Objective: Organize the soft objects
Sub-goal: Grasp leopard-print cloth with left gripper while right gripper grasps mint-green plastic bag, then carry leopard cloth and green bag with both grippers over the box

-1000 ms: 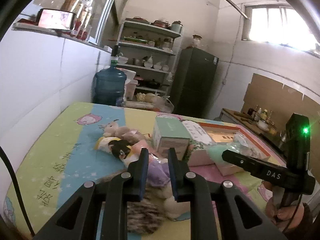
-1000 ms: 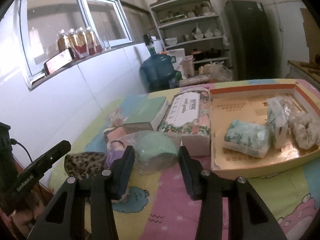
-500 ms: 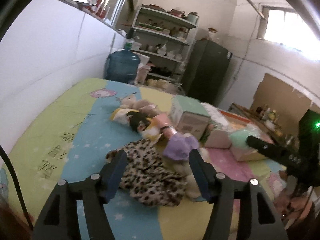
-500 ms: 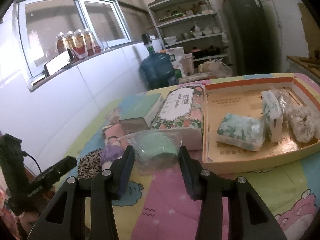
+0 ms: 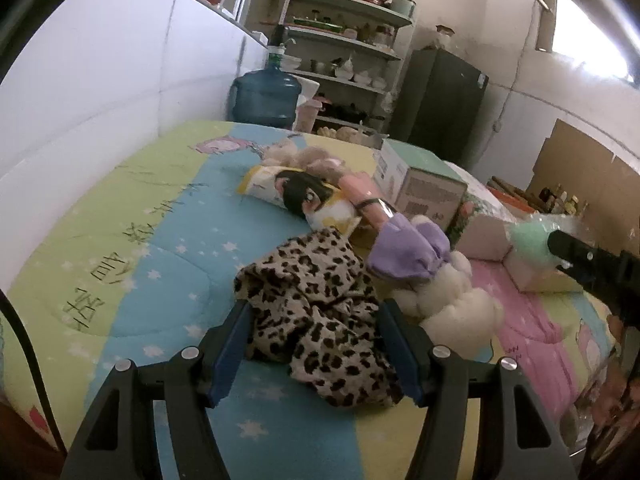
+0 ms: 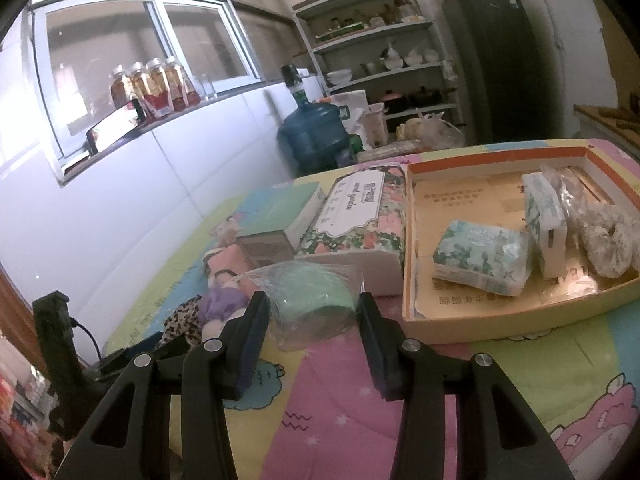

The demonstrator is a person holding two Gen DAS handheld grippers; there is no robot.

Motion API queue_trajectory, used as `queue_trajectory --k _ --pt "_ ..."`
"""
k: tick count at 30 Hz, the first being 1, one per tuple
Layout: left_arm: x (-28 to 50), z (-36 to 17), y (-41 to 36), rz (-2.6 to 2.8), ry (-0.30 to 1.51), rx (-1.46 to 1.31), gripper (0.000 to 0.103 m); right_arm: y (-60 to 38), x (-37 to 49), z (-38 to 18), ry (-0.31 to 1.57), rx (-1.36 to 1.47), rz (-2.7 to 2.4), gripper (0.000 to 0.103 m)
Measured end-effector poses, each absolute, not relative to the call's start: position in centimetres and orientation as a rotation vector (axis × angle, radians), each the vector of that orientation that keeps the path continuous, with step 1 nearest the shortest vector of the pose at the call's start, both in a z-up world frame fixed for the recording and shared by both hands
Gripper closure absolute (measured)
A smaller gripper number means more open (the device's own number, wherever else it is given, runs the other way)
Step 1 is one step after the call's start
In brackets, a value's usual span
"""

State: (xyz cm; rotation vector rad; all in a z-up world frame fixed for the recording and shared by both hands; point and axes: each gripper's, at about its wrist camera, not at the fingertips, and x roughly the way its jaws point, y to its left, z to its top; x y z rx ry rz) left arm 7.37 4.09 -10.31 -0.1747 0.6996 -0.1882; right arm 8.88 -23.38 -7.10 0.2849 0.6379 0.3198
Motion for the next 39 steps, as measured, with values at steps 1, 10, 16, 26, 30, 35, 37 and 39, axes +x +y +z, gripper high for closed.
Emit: queue_trajectory --k 1,10,16,26,30,35,37,39 --pt "7.2 -10.4 3.7 -0.175 0.691 -0.154 0.039 -23.4 8.9 -7.1 0.637 0.282 0.319 0.056" --pt "6.6 -10.8 2.8 -0.184 0.674 -0.113 0.084 -23.4 8.9 -7.1 0.635 0.289 0.318 0.056" --pt "6.1 -9.8 3.6 -0.203 0.655 -0.159 0.089 -23.6 8.8 -7.1 0.632 0.289 0.319 0.056" --pt "4.9 -6.5 2.9 -0.245 0.584 -0.159 0.089 -24.3 8.2 -6.1 0.604 0.292 0.320 0.056" --pt "4.6 -5.1 1.7 -0.272 0.552 -0.146 0.089 -24.8 7.8 -5.6 0.583 0.295 0.315 0.056" --pt "4.4 -3.5 0.0 -0.309 0.524 -0.131 0.089 -26.0 7.2 -5.0 0.558 0.303 0.301 0.056" --pt "4.5 -2.9 -0.8 -0.328 0.512 -0.122 0.089 -26.6 6.9 -4.7 0.547 0.308 0.291 0.056" --pt "4.5 -2.5 -1.5 -0.347 0.504 -0.116 0.089 -27.2 6.7 -4.6 0.538 0.312 0.282 0.056"
